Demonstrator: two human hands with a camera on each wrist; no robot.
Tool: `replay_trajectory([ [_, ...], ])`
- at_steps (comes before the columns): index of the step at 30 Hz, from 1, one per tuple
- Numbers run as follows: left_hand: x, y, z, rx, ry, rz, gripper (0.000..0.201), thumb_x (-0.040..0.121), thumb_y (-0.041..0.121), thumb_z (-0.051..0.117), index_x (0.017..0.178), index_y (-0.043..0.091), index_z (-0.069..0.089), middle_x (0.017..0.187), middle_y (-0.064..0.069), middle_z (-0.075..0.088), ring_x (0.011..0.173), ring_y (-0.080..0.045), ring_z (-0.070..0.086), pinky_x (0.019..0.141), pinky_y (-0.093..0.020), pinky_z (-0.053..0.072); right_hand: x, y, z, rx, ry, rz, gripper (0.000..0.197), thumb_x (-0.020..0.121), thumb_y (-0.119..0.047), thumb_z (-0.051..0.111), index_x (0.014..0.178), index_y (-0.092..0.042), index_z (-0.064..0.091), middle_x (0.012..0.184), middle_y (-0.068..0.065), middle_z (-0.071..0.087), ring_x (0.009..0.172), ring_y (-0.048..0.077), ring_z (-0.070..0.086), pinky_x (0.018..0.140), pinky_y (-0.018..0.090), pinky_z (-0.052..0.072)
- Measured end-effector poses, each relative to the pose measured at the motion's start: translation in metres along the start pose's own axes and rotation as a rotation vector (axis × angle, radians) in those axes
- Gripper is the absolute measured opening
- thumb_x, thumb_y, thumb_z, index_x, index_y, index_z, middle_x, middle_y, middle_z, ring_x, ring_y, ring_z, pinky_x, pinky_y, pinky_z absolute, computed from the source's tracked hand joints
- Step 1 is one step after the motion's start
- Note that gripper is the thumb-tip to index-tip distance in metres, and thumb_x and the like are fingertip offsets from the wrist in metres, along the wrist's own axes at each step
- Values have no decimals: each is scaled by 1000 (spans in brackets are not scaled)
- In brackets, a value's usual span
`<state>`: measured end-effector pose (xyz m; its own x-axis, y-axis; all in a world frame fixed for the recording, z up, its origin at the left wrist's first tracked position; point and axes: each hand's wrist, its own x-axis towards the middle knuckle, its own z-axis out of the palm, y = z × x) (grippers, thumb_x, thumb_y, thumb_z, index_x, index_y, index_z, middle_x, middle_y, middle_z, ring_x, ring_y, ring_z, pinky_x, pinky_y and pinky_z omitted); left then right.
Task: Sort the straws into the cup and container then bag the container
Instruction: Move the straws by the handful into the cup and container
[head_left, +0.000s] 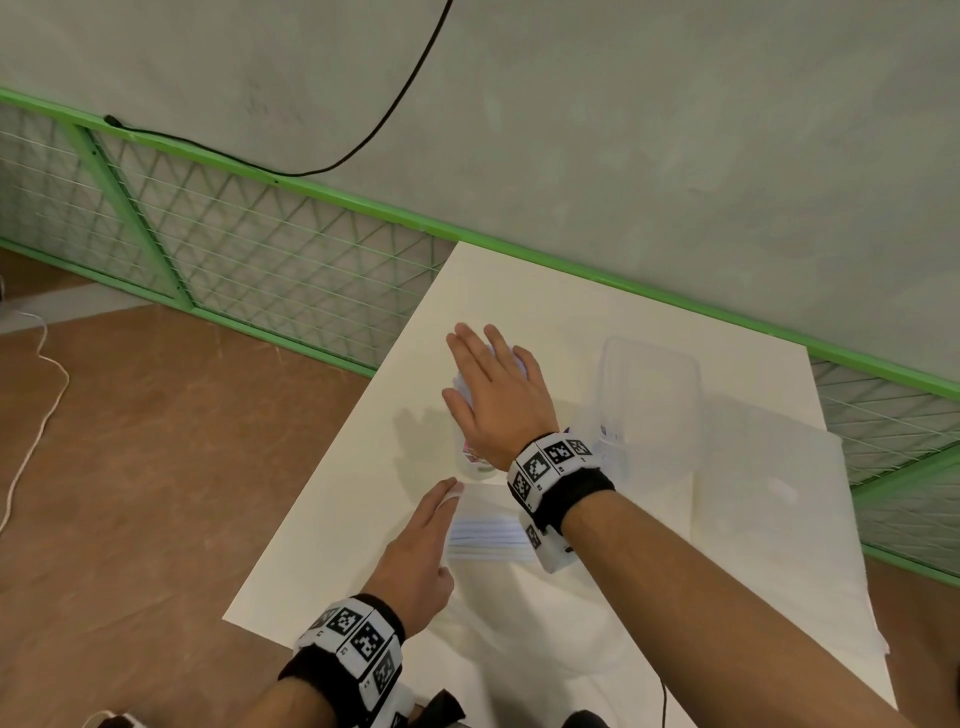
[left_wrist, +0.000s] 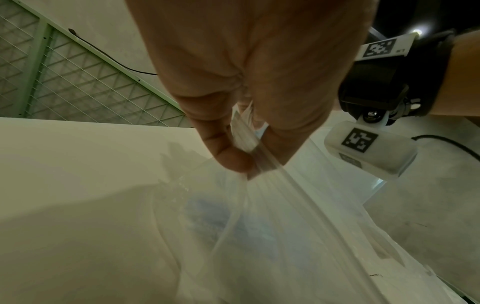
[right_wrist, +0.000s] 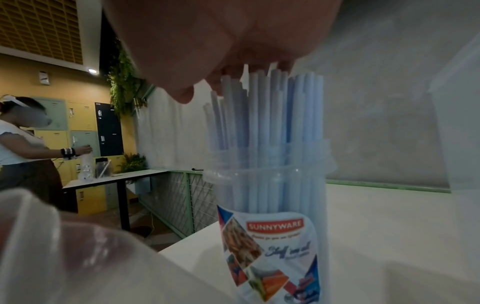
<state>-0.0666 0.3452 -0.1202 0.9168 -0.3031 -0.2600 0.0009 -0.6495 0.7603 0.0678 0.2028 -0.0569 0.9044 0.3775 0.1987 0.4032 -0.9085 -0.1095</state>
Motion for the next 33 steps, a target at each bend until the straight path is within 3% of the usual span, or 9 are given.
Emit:
replay_trajectory([
  [6,1,0,1,4,-6,3,89,78,-5,48,151,33,16,156,29,0,109,-18,58,83,-10,38,1,4,-6,78,-161,-11,58,102,-51,29,153,-24,26,162,-9,21,151,18,8,120,44,10],
  [9,2,-2,2,-7,-3,7,90,77,-6,48,151,34,16,156,30,1,110,-17,57,83,-9,37,1,6,-24,349,-52,54,53,102,-45,31,149,-21,36,159,-4,31,149,18,19,118,41,17],
  [12,3,-2,4,-7,-1,2,90,76,-5,48,151,35,16,155,30,0,109,-17,58,81,-10,38,-19,2,-43,485,134,-10,34,92,-18,42,118,-14,64,122,3,66,112,21,59,97,38,46],
  [16,5,4,5,20,-1,14,89,75,-4,48,150,34,18,155,30,-2,107,-15,59,79,-14,41,-79,-14,-43,524,-48,-106,27,76,-17,37,78,-16,63,75,-1,66,68,22,60,65,35,50],
  [18,6,4,7,8,-18,50,92,72,-7,46,150,33,19,155,28,0,123,-10,50,90,-13,39,-110,-13,-25,512,-278,-78,26,75,-16,38,82,-18,63,80,1,67,74,24,60,71,35,50],
  [20,7,7,10,2,-43,91,95,70,-9,45,151,34,16,155,30,-1,138,2,29,104,-11,31,-137,-4,0,439,-470,-16,37,78,-10,42,106,-17,65,109,4,67,99,25,61,88,38,49],
  [24,10,20,16,-4,-70,151,94,73,-7,46,152,33,13,153,33,-2,137,10,20,107,-14,34,-163,17,44,210,-589,107,69,87,-6,47,152,-13,26,159,6,25,144,25,28,116,39,29],
  [29,18,24,13,9,-62,141,94,70,-4,48,151,31,17,157,24,3,140,-1,28,108,-24,38,-171,23,72,23,-620,109,70,90,-10,51,154,-14,22,162,5,20,148,27,20,118,44,21],
  [33,21,22,7,16,-44,118,90,69,-3,49,150,28,22,156,22,7,127,-10,47,89,-17,43,-171,17,75,-38,-589,83,55,89,-9,49,143,-10,40,150,9,37,136,33,36,111,46,29],
])
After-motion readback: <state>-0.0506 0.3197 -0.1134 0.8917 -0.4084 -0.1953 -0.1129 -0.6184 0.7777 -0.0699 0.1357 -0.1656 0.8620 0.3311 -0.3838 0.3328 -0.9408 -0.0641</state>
